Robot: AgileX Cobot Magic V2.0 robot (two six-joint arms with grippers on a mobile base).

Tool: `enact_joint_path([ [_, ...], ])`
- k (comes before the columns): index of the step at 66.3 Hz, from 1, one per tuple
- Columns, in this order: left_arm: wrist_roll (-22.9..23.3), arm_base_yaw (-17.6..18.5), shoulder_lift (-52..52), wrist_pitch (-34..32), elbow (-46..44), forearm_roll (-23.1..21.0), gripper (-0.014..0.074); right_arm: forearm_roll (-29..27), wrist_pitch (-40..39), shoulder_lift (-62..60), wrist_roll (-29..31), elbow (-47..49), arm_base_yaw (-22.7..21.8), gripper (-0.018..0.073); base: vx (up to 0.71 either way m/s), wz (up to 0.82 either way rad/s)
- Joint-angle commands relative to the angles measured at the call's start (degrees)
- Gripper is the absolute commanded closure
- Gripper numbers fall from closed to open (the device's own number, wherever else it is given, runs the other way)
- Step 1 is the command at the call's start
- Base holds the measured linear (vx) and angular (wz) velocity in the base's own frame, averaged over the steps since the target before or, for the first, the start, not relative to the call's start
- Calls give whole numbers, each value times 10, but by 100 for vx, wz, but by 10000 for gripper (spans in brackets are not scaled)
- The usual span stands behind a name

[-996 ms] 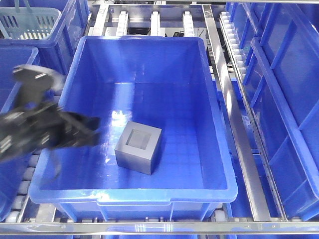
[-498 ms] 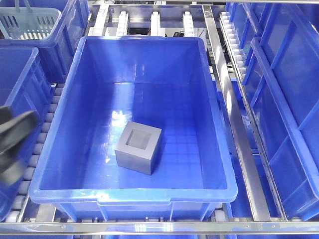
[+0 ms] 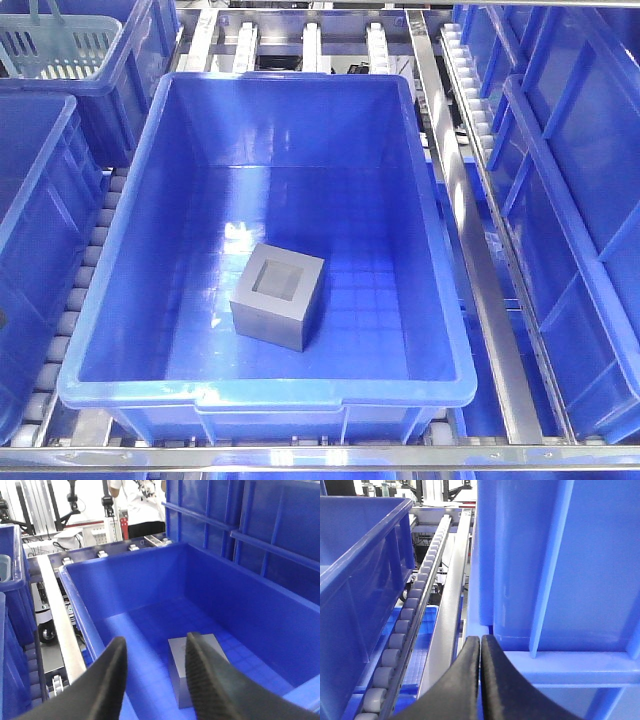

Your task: Sort gray base to blue bin

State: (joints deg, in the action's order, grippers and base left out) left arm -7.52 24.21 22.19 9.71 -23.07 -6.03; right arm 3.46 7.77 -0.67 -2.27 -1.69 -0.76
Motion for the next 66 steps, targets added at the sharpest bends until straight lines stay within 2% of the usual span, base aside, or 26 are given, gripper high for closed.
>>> enact_joint_path([
  [1, 0, 0, 5, -41, -14, 0, 360, 3, -45, -7, 4, -9, -2, 568, 0, 0],
  [8, 0, 0, 5, -43, -14, 0, 433, 3, -45, -7, 4, -9, -2, 568, 0, 0],
  [17, 0, 0, 5, -44, -14, 0, 603, 3, -45, -7, 4, -9, -2, 568, 0, 0],
  [66, 1, 0, 4, -36, -14, 8, 603, 3, -45, -7, 4, -9, -2, 568, 0, 0],
])
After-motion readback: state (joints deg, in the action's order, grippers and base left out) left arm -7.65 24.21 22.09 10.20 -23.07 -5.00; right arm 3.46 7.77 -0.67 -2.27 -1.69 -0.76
